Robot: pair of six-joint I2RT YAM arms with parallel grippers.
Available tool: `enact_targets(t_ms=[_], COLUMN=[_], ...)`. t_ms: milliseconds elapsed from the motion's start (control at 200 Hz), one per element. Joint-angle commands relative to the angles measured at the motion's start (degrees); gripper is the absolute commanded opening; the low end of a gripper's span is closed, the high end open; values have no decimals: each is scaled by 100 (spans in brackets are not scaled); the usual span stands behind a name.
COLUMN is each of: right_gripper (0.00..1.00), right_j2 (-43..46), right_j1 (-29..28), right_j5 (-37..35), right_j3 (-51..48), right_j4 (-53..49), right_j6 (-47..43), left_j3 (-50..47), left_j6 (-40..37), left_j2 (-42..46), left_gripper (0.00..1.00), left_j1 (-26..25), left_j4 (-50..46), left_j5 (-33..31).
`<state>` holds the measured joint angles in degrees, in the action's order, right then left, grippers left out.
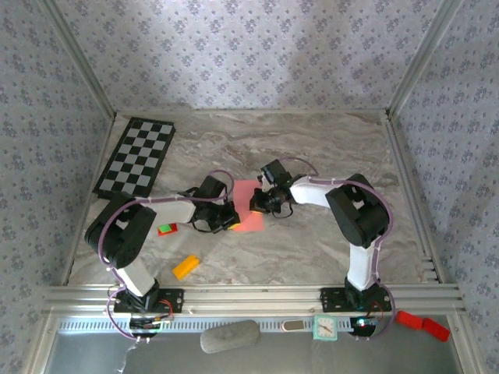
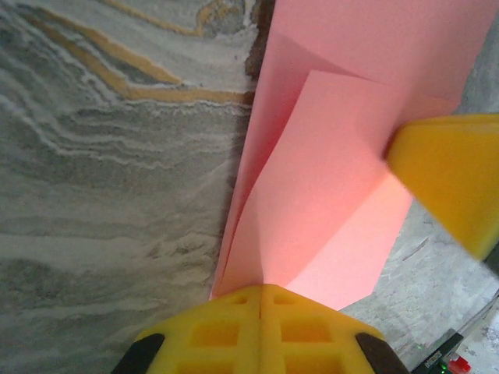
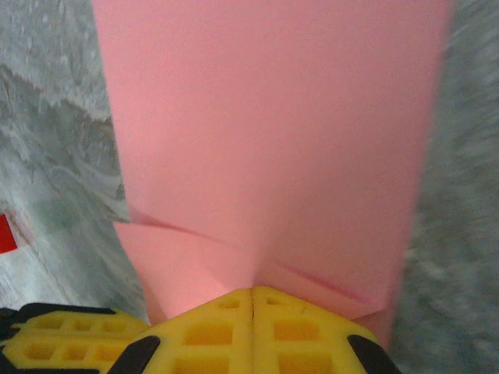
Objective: Fold a paper plane with a square sheet of paper (pick it up from the middle)
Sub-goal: Fold the triangle a second time at the center of the table.
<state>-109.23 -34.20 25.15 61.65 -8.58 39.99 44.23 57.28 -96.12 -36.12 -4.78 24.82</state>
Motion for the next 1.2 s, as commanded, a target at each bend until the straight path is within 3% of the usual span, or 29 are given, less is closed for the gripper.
enact_targets(t_ms=[0, 215, 405, 790, 1199], right_gripper=[0, 0, 0, 0, 0], right_j2=[-203, 136, 769, -2, -466], right_j1=[537, 819, 408, -275, -147], right_j5=[-290, -116, 71, 211, -169], right_j3=[-75, 15, -39, 5, 66], right_j4=[-158, -220, -136, 78, -365], right_j6=[-113, -199, -75, 232, 71], left_j3=[-156, -101, 60, 174, 13], left_j6=[-36, -13, -59, -142, -551], left_j2=[-197, -208, -241, -263, 37], left_gripper=[0, 0, 0, 0, 1], left_j1=[-53, -59, -62, -88, -207], left_j4=[-592, -509, -601, -682, -1163], left_j5=[-112, -64, -56, -25, 71])
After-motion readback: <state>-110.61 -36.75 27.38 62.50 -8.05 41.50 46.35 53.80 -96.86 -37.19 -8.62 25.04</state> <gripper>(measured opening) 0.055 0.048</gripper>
